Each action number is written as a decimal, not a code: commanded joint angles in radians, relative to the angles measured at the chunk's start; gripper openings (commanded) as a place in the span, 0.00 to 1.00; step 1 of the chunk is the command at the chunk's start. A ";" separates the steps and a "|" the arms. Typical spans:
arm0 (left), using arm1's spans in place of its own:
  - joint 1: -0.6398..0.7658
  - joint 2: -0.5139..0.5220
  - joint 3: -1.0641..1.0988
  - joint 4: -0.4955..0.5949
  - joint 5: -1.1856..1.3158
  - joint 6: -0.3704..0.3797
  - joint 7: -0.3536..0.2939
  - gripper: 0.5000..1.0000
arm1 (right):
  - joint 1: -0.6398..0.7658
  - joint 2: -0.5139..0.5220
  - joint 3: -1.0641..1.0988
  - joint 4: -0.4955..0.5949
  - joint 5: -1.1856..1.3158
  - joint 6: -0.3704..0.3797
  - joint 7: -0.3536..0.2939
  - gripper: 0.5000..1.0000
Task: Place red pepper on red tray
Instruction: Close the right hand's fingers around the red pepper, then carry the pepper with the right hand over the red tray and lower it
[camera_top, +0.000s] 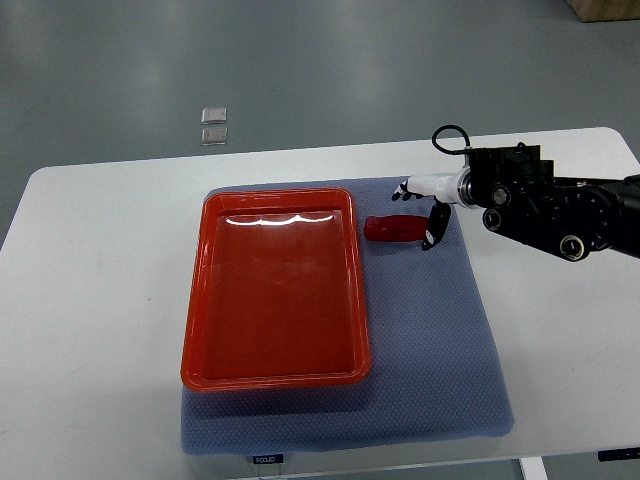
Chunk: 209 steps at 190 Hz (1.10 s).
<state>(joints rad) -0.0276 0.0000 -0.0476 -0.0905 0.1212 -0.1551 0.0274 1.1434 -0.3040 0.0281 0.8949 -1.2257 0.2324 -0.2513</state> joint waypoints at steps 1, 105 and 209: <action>0.000 0.000 0.000 0.000 0.000 0.000 0.000 1.00 | 0.002 0.011 0.001 0.001 0.002 0.001 0.001 0.82; 0.000 0.000 0.000 0.000 0.000 0.000 0.000 1.00 | 0.001 0.042 0.001 -0.002 -0.006 0.008 0.009 0.47; 0.000 0.000 0.000 0.000 0.000 0.000 0.000 1.00 | 0.001 0.042 0.000 -0.002 -0.001 0.028 0.011 0.00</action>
<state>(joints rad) -0.0276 0.0000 -0.0475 -0.0905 0.1212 -0.1548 0.0274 1.1400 -0.2623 0.0277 0.8927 -1.2280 0.2529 -0.2409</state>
